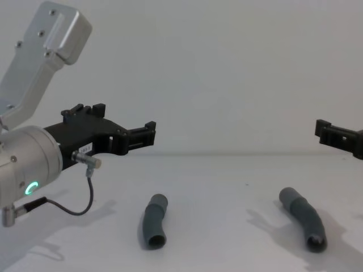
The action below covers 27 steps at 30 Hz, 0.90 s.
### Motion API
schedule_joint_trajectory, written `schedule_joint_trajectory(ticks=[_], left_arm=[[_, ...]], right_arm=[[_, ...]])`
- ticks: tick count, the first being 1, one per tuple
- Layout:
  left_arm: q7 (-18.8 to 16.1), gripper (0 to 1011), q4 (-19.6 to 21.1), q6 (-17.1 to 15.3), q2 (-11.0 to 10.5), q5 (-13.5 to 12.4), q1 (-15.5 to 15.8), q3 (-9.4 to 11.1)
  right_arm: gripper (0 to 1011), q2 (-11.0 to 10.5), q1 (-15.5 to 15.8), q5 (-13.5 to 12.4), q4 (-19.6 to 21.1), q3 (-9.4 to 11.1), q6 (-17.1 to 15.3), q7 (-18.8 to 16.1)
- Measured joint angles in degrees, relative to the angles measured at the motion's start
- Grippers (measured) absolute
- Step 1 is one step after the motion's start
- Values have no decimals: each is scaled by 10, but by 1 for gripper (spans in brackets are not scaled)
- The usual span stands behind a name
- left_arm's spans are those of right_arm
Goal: Use both hands to pick up one end of the pipe from the table, align the ends, and insert them.
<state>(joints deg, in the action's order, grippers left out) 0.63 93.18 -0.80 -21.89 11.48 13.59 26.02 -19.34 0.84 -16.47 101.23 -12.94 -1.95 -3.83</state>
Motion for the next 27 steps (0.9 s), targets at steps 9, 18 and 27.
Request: schedule_joint_trajectory(ticks=[9,18,27], left_arm=[[0,1001,0,0,0,0,0,0],[0,1001,0,0,0,0,0,0],[0,1001,0,0,0,0,0,0]], right_arm=[[1003,0,0,0,0,0,0,0],[1003,0,0,0,0,0,0,0],[1003,0,0,0,0,0,0,0]])
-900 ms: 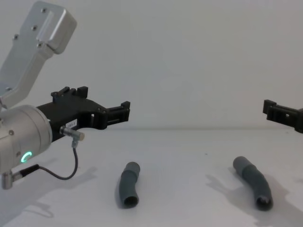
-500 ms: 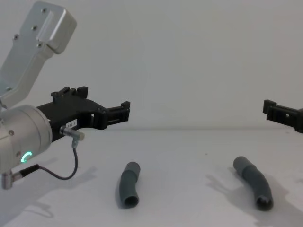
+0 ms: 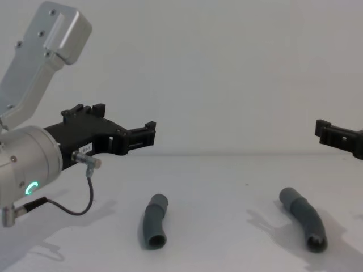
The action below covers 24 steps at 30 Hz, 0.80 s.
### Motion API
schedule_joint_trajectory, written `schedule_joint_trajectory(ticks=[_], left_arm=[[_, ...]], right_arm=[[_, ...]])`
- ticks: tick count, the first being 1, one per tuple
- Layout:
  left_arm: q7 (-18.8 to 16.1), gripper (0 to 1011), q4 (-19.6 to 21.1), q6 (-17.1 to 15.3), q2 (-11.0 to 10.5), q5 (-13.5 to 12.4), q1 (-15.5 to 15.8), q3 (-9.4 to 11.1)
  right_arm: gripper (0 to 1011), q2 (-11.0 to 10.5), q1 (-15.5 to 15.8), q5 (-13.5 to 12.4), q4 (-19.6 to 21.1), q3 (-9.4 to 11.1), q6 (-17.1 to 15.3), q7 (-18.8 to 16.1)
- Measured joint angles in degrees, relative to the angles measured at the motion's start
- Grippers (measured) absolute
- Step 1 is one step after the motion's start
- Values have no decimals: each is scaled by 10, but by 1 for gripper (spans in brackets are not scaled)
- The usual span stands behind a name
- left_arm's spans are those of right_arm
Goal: Use both hands to pick up one end of the pipe from the table, align the ends, and insert them.
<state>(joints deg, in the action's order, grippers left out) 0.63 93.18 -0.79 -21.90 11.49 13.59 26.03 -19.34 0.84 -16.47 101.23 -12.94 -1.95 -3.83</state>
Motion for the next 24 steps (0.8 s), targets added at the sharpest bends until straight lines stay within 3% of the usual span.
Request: schedule_joint_trajectory(ticks=[24], left_arm=[[0,1001,0,0,0,0,0,0]], right_arm=[[1003,0,0,0,0,0,0,0]])
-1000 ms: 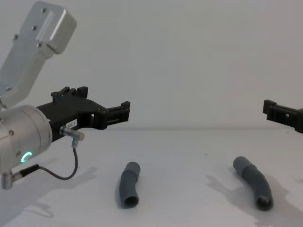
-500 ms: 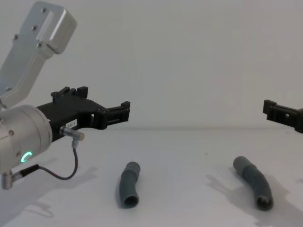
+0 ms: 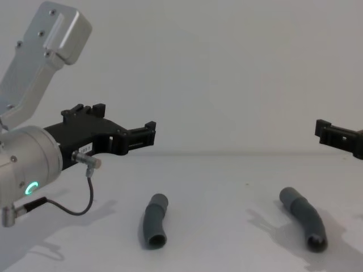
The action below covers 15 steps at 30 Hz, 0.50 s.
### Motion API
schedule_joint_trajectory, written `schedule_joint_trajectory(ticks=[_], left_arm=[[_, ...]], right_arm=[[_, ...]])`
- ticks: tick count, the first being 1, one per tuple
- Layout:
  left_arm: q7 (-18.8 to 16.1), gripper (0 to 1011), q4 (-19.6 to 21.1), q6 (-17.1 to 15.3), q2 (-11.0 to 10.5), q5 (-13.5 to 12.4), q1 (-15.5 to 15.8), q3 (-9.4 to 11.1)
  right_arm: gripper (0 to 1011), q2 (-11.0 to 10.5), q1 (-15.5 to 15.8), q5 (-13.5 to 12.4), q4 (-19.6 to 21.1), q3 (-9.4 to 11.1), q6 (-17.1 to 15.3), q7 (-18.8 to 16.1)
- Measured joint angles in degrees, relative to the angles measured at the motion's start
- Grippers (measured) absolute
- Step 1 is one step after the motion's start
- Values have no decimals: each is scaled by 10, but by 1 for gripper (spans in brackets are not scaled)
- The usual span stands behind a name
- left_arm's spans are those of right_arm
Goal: Use both hands to pick up one end of the pipe from the table, align the ends, and insert them.
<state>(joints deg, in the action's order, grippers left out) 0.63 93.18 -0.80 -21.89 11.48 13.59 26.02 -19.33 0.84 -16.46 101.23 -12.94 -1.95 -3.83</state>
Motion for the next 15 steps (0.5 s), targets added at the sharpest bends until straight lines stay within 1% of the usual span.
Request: schedule_joint_trajectory(ticks=[5,8,11,15], left_arm=[[0,1001,-1,-1,2,0,0,0],[-1,1001,-1,-9,7,0,1,0],[-4,1001,-1,-22,15,3,3,1],[-11,1001,2,-51,29,8,7,3]], right_arm=[[1003,0,0,0,0,0,0,0],[1003,0,0,0,0,0,0,0],[1003,0,0,0,0,0,0,0],[1003,0,0,0,0,0,0,0]])
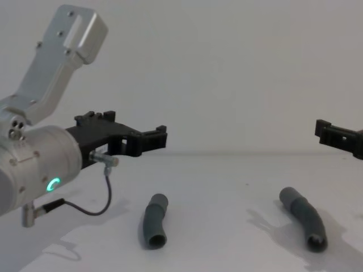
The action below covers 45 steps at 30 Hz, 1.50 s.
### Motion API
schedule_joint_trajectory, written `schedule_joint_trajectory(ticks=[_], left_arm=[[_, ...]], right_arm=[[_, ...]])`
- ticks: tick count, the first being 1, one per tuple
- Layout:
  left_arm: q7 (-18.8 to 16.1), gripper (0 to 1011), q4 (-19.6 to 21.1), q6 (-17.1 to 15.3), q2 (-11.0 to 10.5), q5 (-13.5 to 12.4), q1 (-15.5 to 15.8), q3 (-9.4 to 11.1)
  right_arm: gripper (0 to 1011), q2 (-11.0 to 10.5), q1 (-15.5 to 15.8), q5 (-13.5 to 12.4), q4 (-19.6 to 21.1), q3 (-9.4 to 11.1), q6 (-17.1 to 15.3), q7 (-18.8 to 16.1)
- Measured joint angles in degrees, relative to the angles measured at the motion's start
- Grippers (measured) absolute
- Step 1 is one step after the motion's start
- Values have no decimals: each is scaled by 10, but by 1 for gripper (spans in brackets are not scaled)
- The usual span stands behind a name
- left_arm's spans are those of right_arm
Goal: Use both hands to pick up one end of the pipe from the table, align the ends, and insert them.
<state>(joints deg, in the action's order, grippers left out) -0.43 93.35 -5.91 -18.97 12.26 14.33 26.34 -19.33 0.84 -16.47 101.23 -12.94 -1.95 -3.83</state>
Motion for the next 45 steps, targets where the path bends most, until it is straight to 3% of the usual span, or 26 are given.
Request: schedule_joint_trajectory(ticks=[5,16,21,29,35,45], left_arm=[[-8,1001,7,-41,16,5,4,4],[-36,1001,45,-172,48,11,12,14],[-50,1001,68,-229,54,7,12,20],[-70,1001,100,-295,54,-6,6,27],[-84,1001,119,-328,56,-16,-4,29],[-100,1001,123,-343,68,-21,-21,27]], right_arm=[[1003,0,0,0,0,0,0,0],[1003,0,0,0,0,0,0,0],[1003,0,0,0,0,0,0,0],[1003,0,0,0,0,0,0,0],[1003,0,0,0,0,0,0,0],[1003,0,0,0,0,0,0,0]])
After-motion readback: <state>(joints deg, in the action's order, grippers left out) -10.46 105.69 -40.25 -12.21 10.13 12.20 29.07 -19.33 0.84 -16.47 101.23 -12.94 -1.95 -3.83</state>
